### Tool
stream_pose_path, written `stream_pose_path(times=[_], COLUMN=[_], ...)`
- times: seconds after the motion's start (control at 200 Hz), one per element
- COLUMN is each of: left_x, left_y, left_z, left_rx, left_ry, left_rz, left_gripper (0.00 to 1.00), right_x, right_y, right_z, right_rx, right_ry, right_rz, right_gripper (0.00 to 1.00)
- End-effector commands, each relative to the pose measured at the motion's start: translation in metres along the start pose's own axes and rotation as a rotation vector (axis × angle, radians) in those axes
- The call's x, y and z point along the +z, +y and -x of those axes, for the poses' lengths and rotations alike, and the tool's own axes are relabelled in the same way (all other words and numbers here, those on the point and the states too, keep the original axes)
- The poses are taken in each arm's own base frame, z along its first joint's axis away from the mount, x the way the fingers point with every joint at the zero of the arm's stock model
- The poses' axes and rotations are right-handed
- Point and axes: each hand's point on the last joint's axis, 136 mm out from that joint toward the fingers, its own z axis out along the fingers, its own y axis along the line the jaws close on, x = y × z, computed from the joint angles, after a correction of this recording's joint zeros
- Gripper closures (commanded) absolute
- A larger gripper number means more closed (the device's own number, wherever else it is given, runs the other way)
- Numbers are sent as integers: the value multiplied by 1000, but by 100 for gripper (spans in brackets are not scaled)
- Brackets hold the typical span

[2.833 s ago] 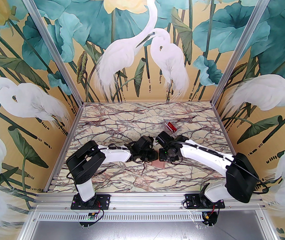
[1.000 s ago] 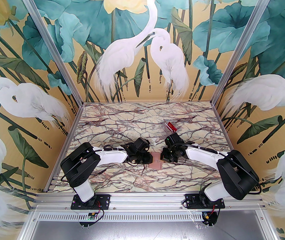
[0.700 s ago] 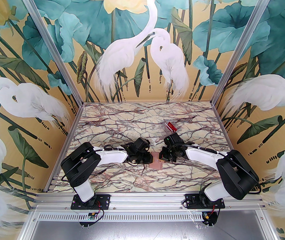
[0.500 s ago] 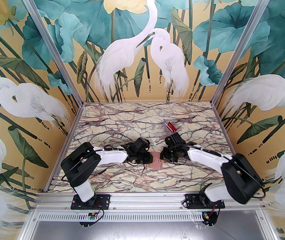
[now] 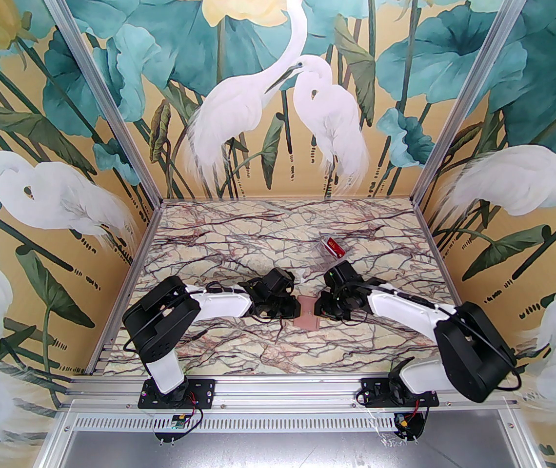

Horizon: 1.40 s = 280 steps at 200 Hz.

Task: Put the credit cards into the card holder

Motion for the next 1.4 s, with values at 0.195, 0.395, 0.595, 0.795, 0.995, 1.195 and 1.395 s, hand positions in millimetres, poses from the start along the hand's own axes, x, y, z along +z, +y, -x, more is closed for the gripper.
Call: stream_pose_path(times=[0.195, 0.395, 0.595, 0.795, 0.995, 1.195, 1.395], left_x=[20, 20, 20, 21, 21, 22, 22], left_y=[31, 31, 30, 30, 30, 30, 29], left_z=[-26, -27, -28, -27, -27, -27, -26], left_rx=[-19, -18, -17, -15, -13, -14, -15], left_ry=[79, 81, 85, 87, 89, 87, 83], left_rz=[105, 108, 106, 106, 106, 106, 102], left_gripper=[81, 81, 81, 81, 81, 81, 81], right_x=[8, 17, 23, 26, 29, 42, 48], right_y=[5, 5, 5, 1, -13, -29, -27], right_z=[7, 10, 14, 14, 14, 7, 4], right_rx=[20, 35, 48, 56, 69, 61, -11], right_ry=[-3, 6, -1, 6, 31, 115, 147], right_rz=[33, 42, 47, 27, -66, -170, -319], right_gripper=[81, 82, 83, 84, 85, 90, 91])
